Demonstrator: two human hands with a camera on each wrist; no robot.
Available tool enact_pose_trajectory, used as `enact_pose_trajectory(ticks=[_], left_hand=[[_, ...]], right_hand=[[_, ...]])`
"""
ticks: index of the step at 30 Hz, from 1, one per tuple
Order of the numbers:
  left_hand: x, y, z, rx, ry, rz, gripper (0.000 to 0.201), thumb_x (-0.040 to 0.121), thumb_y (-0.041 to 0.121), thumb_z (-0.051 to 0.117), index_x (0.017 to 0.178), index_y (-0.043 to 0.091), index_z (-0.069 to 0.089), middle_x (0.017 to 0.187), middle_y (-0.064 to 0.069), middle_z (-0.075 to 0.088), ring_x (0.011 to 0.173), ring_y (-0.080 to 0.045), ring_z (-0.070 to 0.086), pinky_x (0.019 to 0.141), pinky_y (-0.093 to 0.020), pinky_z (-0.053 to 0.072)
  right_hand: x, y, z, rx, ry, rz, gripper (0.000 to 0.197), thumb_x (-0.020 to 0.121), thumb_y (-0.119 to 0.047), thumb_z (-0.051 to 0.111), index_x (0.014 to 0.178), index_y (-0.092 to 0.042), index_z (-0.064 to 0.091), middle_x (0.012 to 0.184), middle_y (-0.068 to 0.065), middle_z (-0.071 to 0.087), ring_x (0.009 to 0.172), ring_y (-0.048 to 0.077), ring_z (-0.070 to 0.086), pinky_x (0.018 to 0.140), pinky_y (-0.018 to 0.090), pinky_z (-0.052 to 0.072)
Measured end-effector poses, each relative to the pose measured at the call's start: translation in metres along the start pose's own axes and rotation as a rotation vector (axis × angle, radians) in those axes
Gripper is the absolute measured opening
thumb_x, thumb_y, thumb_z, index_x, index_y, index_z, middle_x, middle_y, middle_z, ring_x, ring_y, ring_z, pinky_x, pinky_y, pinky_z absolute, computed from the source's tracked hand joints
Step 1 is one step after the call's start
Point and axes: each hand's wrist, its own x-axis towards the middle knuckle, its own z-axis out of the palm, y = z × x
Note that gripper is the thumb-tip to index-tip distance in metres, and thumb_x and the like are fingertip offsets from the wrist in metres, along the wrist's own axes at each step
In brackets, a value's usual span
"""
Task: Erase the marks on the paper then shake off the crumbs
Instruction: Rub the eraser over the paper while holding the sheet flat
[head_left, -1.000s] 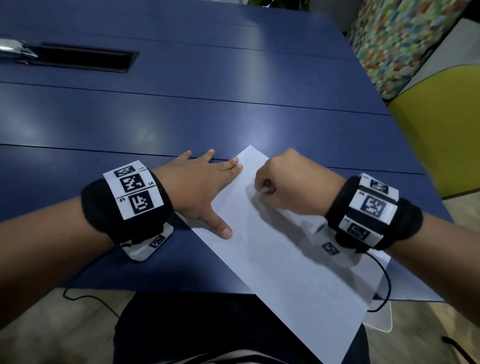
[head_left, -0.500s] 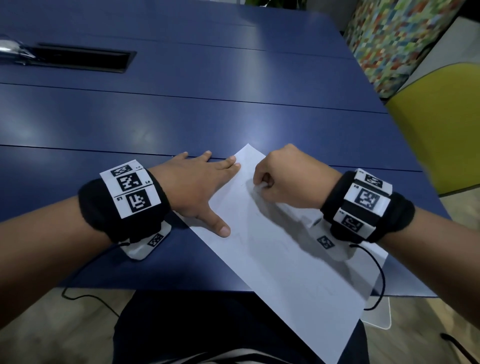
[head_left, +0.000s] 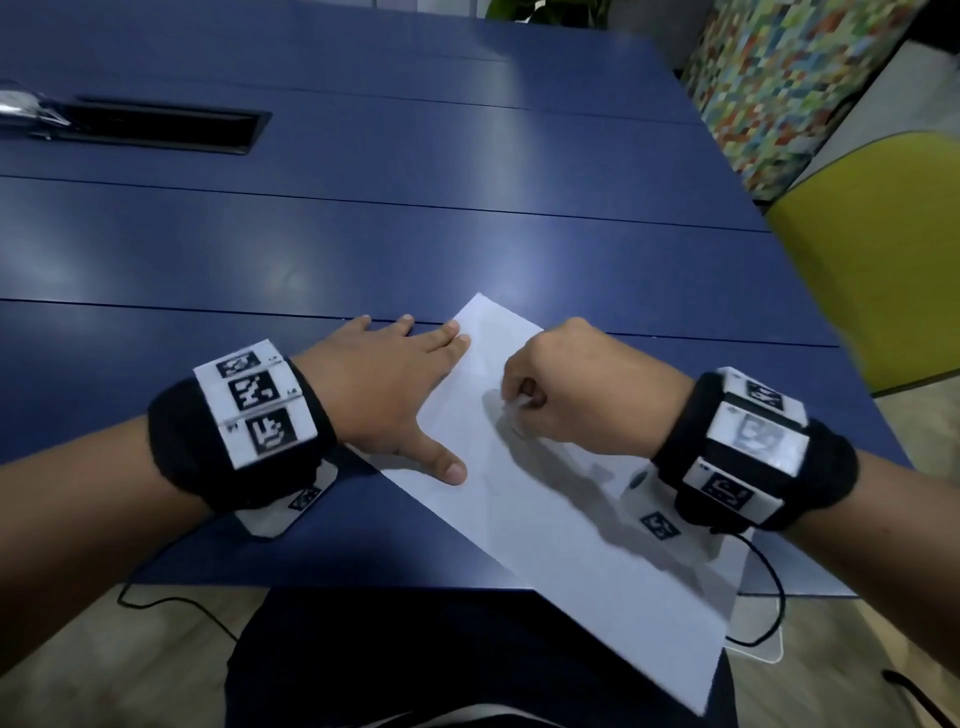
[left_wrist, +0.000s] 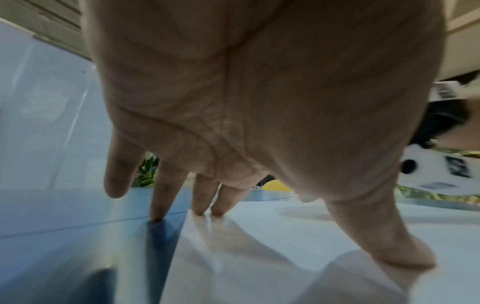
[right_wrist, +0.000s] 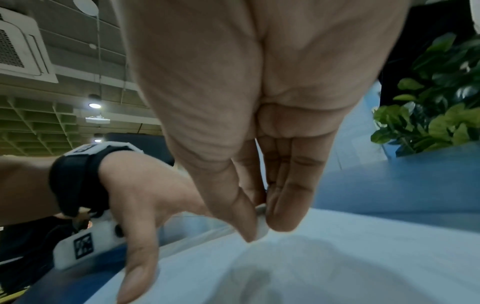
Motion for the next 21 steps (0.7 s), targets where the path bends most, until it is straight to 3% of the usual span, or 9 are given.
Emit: enact_pose_trajectory(ticks=[3, 4, 5, 7, 8, 10, 12, 18, 21], left_hand=[[-0.020, 0.017, 0.005, 0.090, 0.077, -0.062, 0.139, 0.058, 0.109, 0.028, 0.161, 0.017, 0.019, 0.166, -0.002, 0.031, 0.149, -0.029, 0.036, 0.125, -0.053, 0.018], [-0.026, 0.022, 0.007, 0.115, 0.126, -0.056, 0.128, 0.061, 0.108, 0.028, 0.152, 0.019, 0.033, 0.144, -0.001, 0.047, 0.136, -0.027, 0.046, 0.122, -0.050, 0.023], [-0.030, 0.025, 0.006, 0.124, 0.170, -0.043, 0.114, 0.064, 0.106, 0.031, 0.142, 0.022, 0.042, 0.121, 0.003, 0.048, 0.121, -0.024, 0.050, 0.116, -0.046, 0.028], [-0.032, 0.025, 0.000, 0.088, 0.208, -0.006, 0.101, 0.067, 0.101, 0.045, 0.135, 0.027, 0.045, 0.113, 0.006, 0.043, 0.110, -0.022, 0.046, 0.108, -0.041, 0.034], [-0.029, 0.021, -0.002, 0.061, 0.191, 0.016, 0.109, 0.065, 0.100, 0.050, 0.145, 0.027, 0.039, 0.130, 0.005, 0.046, 0.121, -0.023, 0.045, 0.112, -0.041, 0.034], [-0.019, 0.011, -0.004, 0.045, 0.093, 0.051, 0.135, 0.062, 0.101, 0.055, 0.165, 0.027, 0.008, 0.172, 0.003, 0.013, 0.157, -0.028, 0.018, 0.126, -0.051, 0.019], [-0.012, 0.006, -0.003, 0.049, 0.015, 0.056, 0.144, 0.061, 0.101, 0.055, 0.165, 0.028, -0.012, 0.175, 0.008, -0.013, 0.162, -0.027, -0.007, 0.128, -0.058, 0.008], [-0.007, 0.004, 0.002, 0.060, 0.010, 0.053, 0.145, 0.059, 0.104, 0.052, 0.164, 0.031, -0.017, 0.174, 0.010, -0.018, 0.162, -0.029, -0.008, 0.127, -0.062, 0.007], [-0.004, 0.002, 0.007, 0.053, 0.017, 0.053, 0.147, 0.056, 0.105, 0.051, 0.163, 0.031, -0.018, 0.174, 0.010, -0.018, 0.162, -0.029, -0.005, 0.127, -0.063, 0.009]], right_hand=[[-0.019, 0.017, -0.001, -0.021, 0.021, 0.041, 0.013, 0.082, -0.018, 0.061, 0.088, -0.021, 0.072, 0.079, -0.005, 0.069, 0.074, 0.017, 0.062, 0.071, 0.041, 0.057], [-0.026, 0.018, 0.001, -0.018, 0.003, 0.051, 0.011, 0.083, -0.019, 0.061, 0.087, -0.022, 0.071, 0.079, -0.007, 0.068, 0.074, 0.016, 0.061, 0.071, 0.041, 0.057], [-0.032, 0.017, 0.005, -0.010, -0.014, 0.053, 0.010, 0.085, -0.020, 0.061, 0.086, -0.024, 0.069, 0.080, -0.008, 0.066, 0.075, 0.014, 0.059, 0.072, 0.040, 0.057], [-0.039, 0.017, 0.010, 0.006, -0.025, 0.055, 0.008, 0.088, -0.022, 0.061, 0.083, -0.025, 0.066, 0.079, -0.010, 0.063, 0.075, 0.011, 0.057, 0.070, 0.039, 0.056], [-0.040, 0.018, 0.011, 0.013, -0.030, 0.061, 0.008, 0.088, -0.023, 0.062, 0.081, -0.025, 0.065, 0.077, -0.009, 0.063, 0.073, 0.010, 0.057, 0.068, 0.038, 0.056], [-0.039, 0.019, 0.005, 0.024, -0.057, 0.065, 0.008, 0.087, -0.024, 0.062, 0.081, -0.025, 0.067, 0.076, -0.010, 0.065, 0.070, 0.008, 0.058, 0.065, 0.034, 0.055], [-0.033, 0.020, -0.002, 0.046, -0.066, 0.044, 0.010, 0.087, -0.022, 0.064, 0.087, -0.025, 0.073, 0.078, -0.012, 0.068, 0.070, 0.004, 0.060, 0.067, 0.029, 0.054], [-0.006, 0.017, -0.005, 0.011, 0.030, 0.054, 0.014, 0.087, -0.016, 0.061, 0.090, -0.020, 0.074, 0.083, -0.005, 0.070, 0.077, 0.019, 0.062, 0.071, 0.037, 0.056], [-0.012, -0.004, 0.004, -0.005, -0.042, -0.019, 0.013, 0.085, -0.017, 0.061, 0.086, -0.023, 0.072, 0.081, -0.004, 0.068, 0.074, 0.019, 0.060, 0.069, 0.038, 0.054]])
